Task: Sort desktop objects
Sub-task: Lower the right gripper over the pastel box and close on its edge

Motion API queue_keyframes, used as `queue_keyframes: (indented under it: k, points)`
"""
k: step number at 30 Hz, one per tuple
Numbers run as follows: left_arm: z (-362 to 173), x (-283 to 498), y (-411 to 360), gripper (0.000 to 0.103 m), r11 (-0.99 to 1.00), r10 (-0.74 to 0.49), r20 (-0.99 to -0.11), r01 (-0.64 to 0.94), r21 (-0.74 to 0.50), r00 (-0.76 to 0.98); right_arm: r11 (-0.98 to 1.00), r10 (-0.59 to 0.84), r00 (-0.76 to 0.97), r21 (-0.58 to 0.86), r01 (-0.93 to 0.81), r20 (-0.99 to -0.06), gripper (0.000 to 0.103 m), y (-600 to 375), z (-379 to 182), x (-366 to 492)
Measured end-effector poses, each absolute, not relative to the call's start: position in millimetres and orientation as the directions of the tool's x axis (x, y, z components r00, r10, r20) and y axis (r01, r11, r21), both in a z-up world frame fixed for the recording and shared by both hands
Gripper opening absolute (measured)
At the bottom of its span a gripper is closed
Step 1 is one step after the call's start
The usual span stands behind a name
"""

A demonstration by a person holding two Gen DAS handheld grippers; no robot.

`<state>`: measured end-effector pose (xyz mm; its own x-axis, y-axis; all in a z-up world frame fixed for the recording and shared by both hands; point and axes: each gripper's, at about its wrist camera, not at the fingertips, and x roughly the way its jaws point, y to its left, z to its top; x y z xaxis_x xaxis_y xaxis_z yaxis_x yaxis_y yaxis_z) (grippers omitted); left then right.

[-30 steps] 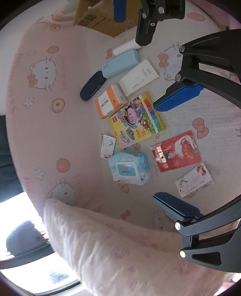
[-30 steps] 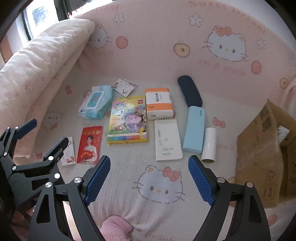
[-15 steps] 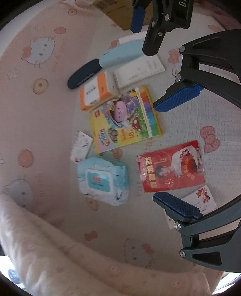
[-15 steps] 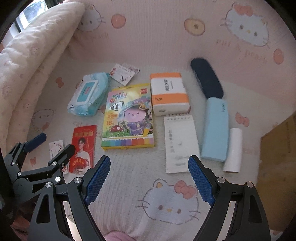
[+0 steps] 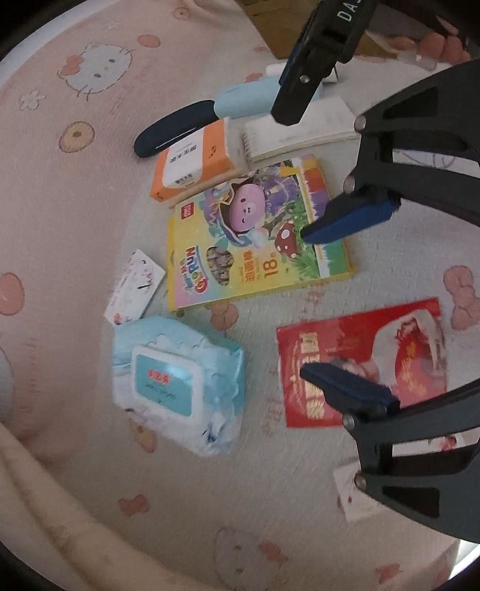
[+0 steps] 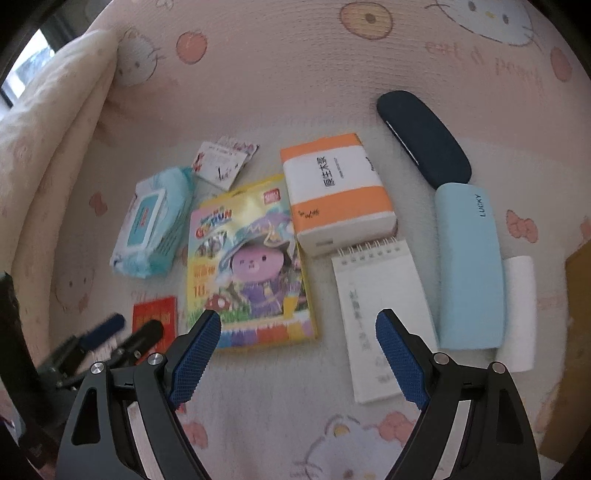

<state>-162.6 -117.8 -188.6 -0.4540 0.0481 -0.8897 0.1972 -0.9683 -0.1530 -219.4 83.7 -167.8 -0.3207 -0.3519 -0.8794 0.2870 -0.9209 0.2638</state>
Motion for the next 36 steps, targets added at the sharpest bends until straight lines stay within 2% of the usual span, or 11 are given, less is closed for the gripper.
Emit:
queue_keyframes:
  k: [1,2,3,6,9,13,17,29,36]
  points:
    - [-192.8,-163.4,-118.6,0.059,-0.966,0.062,-0.894,0.200,-0.166,-0.443,-0.918,-0.360,-0.321,0.272,0.288,-0.876,0.055,82.8,-170.7,-219.8]
    - [-197.1,-164.3,-119.2,0.054,-0.963,0.075,-0.899,0.202,-0.177,-0.431,-0.919,-0.357,-0.315,0.272,0.284,-0.879,0.022,81.1,-175.3,-220.8]
    - [-200.7,-164.7,-119.8,0.047,-0.960,0.089,-0.901,0.204,-0.191,-0.425,-0.925,-0.343,-0.301,0.263,0.274,-0.890,0.014,79.0,-181.1,-222.4]
    - [-208.2,-165.2,-120.1,0.036,-0.951,0.124,-0.900,0.209,-0.228,-0.417,-0.921,-0.357,-0.277,0.287,0.264,-0.892,0.013,76.0,-195.2,-225.7]
    - [-211.5,-167.1,-118.5,0.035,-0.945,0.147,-0.894,0.208,-0.253,-0.422,-0.905,-0.390,-0.262,0.316,0.284,-0.883,0.013,71.7,-204.9,-226.1]
    - [-209.3,-172.6,-113.8,0.035,-0.941,0.180,-0.877,0.183,-0.285,-0.445,-0.906,-0.372,-0.267,0.285,0.312,-0.889,0.013,64.4,-214.1,-226.6]
    - [-210.7,-182.3,-108.0,0.035,-0.944,0.171,-0.869,0.175,-0.279,-0.465,-0.903,-0.379,-0.281,0.286,0.320,-0.881,0.013,64.4,-216.9,-230.2]
    - [-230.2,-185.3,-114.7,0.036,-0.917,0.202,-0.836,0.201,-0.345,-0.511,-0.879,-0.471,-0.286,0.420,0.224,-0.834,0.016,83.5,-237.1,-249.0]
    - [-228.7,-176.1,-111.2,0.036,-0.919,0.195,-0.837,0.202,-0.338,-0.512,-0.847,-0.528,-0.287,0.517,0.121,-0.799,0.018,99.1,-242.3,-240.2]
